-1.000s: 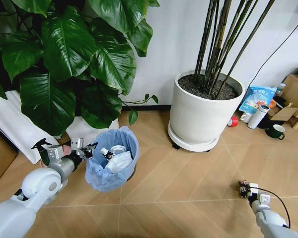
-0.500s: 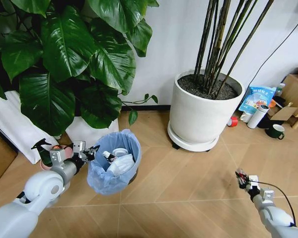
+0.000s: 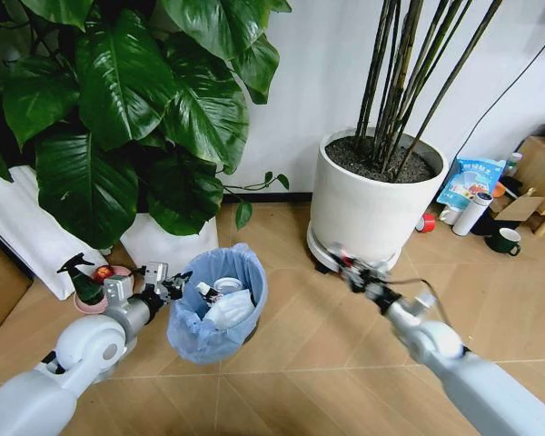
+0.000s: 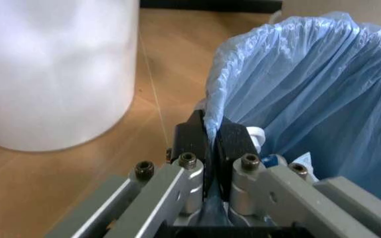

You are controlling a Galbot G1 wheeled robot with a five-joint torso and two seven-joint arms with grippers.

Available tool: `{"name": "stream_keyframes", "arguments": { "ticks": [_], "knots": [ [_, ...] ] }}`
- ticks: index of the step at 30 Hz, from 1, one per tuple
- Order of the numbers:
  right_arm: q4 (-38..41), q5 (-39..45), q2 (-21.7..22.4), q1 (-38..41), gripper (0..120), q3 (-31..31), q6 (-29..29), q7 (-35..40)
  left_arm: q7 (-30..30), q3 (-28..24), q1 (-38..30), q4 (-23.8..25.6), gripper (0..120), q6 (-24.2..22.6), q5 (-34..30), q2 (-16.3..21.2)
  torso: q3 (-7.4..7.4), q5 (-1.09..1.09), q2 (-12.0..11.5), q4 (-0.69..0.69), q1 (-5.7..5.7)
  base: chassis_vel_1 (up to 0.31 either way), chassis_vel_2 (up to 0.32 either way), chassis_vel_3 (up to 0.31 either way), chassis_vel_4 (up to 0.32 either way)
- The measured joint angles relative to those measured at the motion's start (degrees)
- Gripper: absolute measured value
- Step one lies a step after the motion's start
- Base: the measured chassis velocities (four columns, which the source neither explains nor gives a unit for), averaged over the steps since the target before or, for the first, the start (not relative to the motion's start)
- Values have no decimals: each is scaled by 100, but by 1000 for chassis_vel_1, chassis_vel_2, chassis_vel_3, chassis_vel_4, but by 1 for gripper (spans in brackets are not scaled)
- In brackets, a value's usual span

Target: Pick up the trash bin and place the garbage on the floor into it.

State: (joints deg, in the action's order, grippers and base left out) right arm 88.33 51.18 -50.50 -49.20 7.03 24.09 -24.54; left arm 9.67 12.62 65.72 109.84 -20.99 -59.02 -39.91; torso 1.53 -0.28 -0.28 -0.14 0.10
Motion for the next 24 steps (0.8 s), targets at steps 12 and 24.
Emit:
{"name": "stream_keyframes", "arguments": {
  "ticks": [12, 24],
  "knots": [
    [-303, 732, -536, 1857, 20, 1918, 303, -711, -13, -392, -221, -131, 0, 3, 55, -28, 0, 0, 0, -1, 0, 0, 0, 0, 0],
    [-674, 784, -712, 2408, 20, 2928, 134, -883, -36, -396, -291, -174, 0, 4, 23, -38, 0, 0, 0, 0, 0, 0, 0, 0, 0]
  ]
}}
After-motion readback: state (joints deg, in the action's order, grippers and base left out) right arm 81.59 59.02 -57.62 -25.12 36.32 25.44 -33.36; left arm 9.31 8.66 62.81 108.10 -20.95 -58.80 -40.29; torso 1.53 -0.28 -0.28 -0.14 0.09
